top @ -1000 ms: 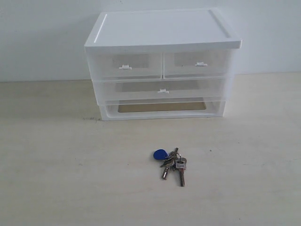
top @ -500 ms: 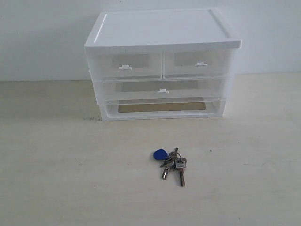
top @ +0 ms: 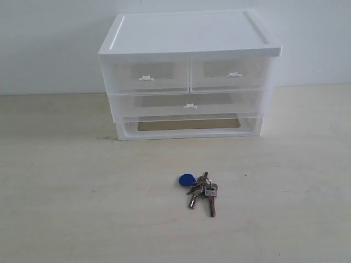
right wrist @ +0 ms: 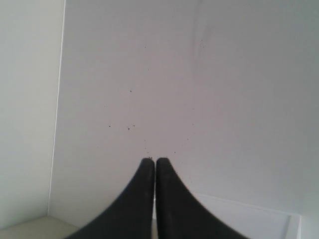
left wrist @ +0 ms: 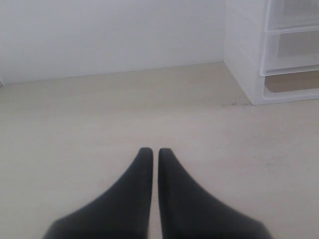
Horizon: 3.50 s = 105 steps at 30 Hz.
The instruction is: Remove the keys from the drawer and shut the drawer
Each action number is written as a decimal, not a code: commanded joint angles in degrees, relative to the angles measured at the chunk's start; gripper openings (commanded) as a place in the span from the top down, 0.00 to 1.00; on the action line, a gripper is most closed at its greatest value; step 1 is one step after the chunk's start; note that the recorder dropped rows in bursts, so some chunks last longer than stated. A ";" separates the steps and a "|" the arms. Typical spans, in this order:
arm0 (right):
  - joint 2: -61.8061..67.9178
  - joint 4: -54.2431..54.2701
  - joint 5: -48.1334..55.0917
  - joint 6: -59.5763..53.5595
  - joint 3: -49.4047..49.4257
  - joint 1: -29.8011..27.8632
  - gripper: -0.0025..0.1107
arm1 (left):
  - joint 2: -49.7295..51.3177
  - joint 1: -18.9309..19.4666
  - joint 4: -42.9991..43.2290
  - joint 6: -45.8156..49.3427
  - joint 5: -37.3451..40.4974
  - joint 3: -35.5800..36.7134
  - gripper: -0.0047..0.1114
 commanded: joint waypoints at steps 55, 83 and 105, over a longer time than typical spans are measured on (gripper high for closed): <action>-9.60 61.62 25.07 -64.69 19.87 0.46 0.98 | -0.17 0.25 -0.64 0.14 0.05 0.21 0.92; -9.60 61.61 52.15 -78.29 19.87 0.46 0.98 | -0.17 0.25 -0.64 0.14 0.05 0.21 0.92; -9.60 61.72 52.76 -78.71 19.87 0.46 0.98 | -0.17 0.25 -0.64 0.14 0.05 0.21 0.92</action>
